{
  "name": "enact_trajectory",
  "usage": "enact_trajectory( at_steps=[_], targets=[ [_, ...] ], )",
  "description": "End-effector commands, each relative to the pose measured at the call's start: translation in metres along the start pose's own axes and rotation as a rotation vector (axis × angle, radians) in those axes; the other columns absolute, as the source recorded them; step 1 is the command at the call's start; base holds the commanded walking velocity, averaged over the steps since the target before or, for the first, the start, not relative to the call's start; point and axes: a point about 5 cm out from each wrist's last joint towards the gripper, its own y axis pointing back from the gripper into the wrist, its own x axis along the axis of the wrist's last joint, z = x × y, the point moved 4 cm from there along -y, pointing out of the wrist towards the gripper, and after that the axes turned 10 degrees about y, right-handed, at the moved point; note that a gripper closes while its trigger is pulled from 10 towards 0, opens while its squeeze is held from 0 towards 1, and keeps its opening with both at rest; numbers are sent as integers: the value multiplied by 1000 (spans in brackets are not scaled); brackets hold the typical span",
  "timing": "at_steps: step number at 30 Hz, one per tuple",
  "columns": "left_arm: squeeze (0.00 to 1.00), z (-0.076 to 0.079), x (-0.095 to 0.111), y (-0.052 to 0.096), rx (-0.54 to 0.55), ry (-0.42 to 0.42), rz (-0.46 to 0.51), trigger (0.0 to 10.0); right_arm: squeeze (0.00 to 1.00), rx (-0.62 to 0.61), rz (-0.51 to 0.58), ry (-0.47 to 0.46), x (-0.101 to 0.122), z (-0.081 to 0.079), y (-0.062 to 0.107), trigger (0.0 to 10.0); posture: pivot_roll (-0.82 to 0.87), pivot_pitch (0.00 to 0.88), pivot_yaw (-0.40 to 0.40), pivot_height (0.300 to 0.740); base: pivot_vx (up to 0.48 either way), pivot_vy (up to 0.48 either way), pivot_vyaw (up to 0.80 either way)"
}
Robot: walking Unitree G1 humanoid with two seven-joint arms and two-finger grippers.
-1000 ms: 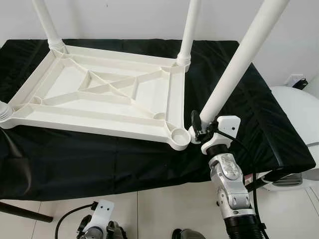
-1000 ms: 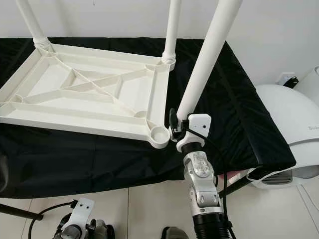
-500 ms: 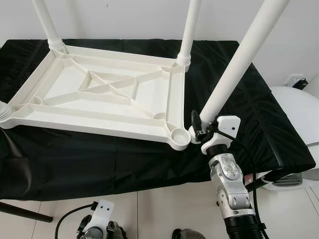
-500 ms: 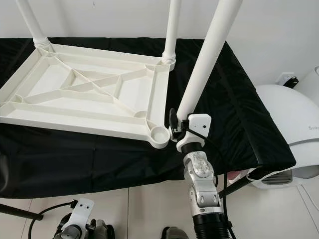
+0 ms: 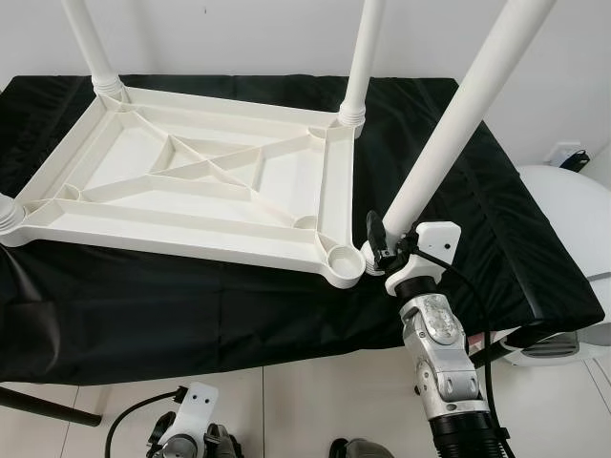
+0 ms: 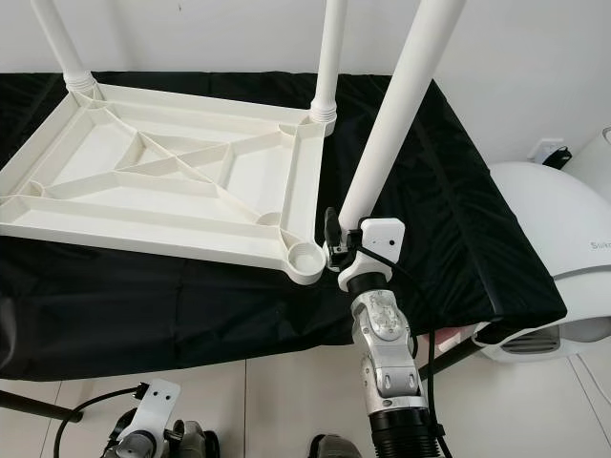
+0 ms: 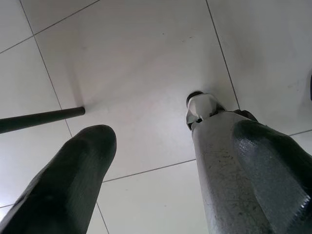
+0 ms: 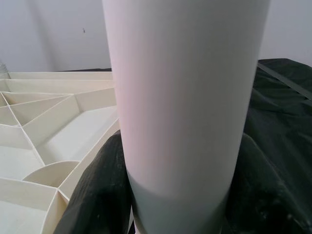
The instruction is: Building children table
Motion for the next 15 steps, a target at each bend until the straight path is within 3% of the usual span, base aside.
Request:
enact_trajectory(
  at_steps=[1, 15],
  targets=[
    [0, 6, -25, 5, -62, -11, -89, 10000, 0, -6, 6, 1, 0, 1, 1, 10000, 42, 103, 7, 740, 0, 0, 0],
    [0, 7, -26, 5, -61, -8, -91, 10000, 0, -8, 6, 0, 0, 1, 1, 10000, 45, 108, 9, 740, 0, 0, 0]
  ],
)
